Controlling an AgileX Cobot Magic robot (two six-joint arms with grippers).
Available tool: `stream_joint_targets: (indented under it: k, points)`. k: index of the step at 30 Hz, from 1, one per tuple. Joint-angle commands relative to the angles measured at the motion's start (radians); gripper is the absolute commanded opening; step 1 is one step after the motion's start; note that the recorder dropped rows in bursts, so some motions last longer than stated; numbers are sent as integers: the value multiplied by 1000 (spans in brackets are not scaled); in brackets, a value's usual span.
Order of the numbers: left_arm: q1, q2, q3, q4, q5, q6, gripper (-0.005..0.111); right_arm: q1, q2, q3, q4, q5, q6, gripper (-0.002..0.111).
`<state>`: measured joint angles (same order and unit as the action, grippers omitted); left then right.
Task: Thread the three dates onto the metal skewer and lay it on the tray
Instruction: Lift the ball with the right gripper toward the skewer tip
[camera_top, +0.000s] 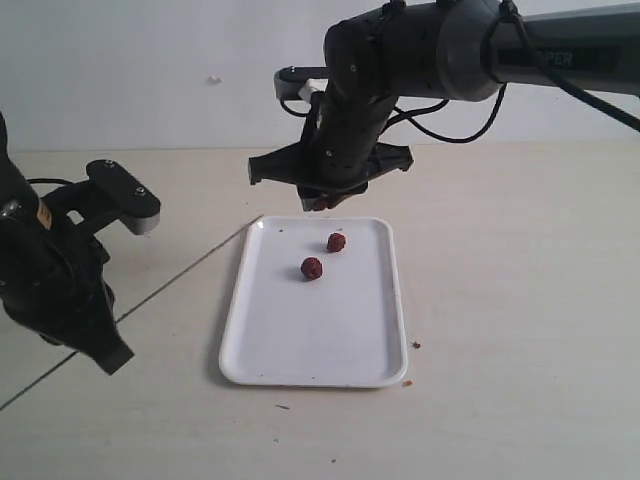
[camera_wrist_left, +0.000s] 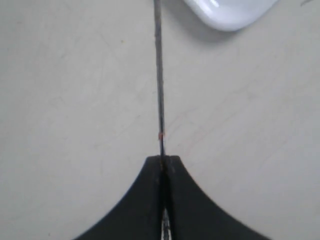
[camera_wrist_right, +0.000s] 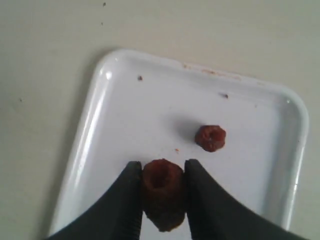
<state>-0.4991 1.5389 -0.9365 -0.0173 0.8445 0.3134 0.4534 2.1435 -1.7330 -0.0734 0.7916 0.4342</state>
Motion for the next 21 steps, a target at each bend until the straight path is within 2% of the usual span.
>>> stream_joint_targets:
  k: [1,3,9,15,21]
  points:
    - [2,-3,3,-126,-126,-7,0,-2,-12,-9,2,-100,80,28]
    - [2,-3,3,-179,-127,-7,0,-2,-12,-9,16,-152,89,28]
    - [2,15,3,-181,-136,-17,0,-22,-18,-10,51,-269,153,28]
    - [2,103,3,-189,-362,-61,0,-93,-48,-10,167,-274,138,28]
    - [2,149,3,-241,-453,-61,0,-96,-47,-10,181,-328,134,28]
